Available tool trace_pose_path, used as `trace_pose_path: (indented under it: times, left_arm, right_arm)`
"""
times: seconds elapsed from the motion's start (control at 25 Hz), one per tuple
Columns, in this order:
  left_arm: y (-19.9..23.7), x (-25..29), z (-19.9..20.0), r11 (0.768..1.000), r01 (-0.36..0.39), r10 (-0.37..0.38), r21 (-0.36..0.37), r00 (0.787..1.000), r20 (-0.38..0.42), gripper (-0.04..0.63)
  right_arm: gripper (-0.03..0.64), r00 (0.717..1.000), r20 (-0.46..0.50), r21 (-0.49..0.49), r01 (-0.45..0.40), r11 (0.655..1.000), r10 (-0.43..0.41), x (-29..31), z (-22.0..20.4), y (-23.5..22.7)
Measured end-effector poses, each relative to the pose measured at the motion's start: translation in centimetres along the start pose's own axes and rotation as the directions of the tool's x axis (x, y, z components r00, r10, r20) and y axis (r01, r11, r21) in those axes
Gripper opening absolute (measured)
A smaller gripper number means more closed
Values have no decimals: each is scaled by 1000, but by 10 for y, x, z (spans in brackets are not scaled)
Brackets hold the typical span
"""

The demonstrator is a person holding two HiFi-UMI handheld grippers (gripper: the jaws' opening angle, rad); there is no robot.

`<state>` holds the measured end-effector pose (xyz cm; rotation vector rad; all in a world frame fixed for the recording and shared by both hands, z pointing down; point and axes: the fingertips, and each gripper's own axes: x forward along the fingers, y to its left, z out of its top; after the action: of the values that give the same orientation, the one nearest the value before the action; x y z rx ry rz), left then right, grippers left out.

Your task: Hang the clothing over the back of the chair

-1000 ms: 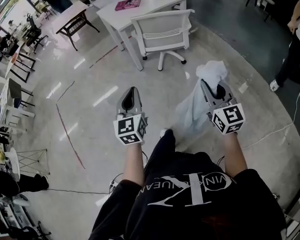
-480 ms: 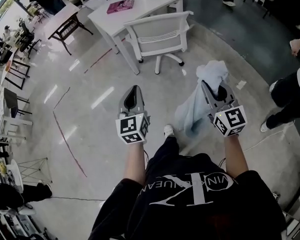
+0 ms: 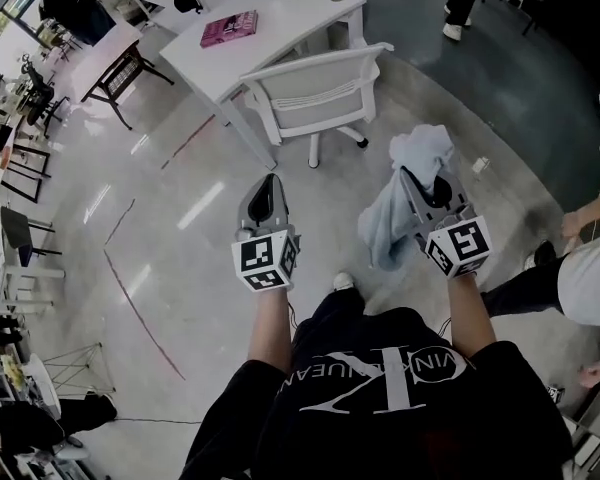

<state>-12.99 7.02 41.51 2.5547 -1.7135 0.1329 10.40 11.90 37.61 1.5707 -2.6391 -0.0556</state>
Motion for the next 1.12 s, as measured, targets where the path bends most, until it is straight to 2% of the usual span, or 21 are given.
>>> trace_pose_path:
  times: [0.36, 0.6, 0.88, 1.12]
  left_arm:
    - [51, 70, 10, 1000, -1, 2, -29, 1000, 20, 11]
    - [57, 89, 2, 999, 13, -13, -37, 1000, 5, 11]
    - [51, 110, -6, 999, 30, -31, -36, 999, -27, 11]
    - [71, 154, -7, 1000, -14, 13, -19, 1000, -23, 11]
  right_arm:
    - [75, 999, 21, -15, 28, 1000, -27, 76, 8, -27]
    - [75, 995, 80, 74, 48, 996, -54, 105, 22, -44]
    - [75, 997, 66, 63, 34, 997, -38, 137, 18, -63]
    - [75, 998, 61, 25, -23, 999, 22, 180, 9, -82]
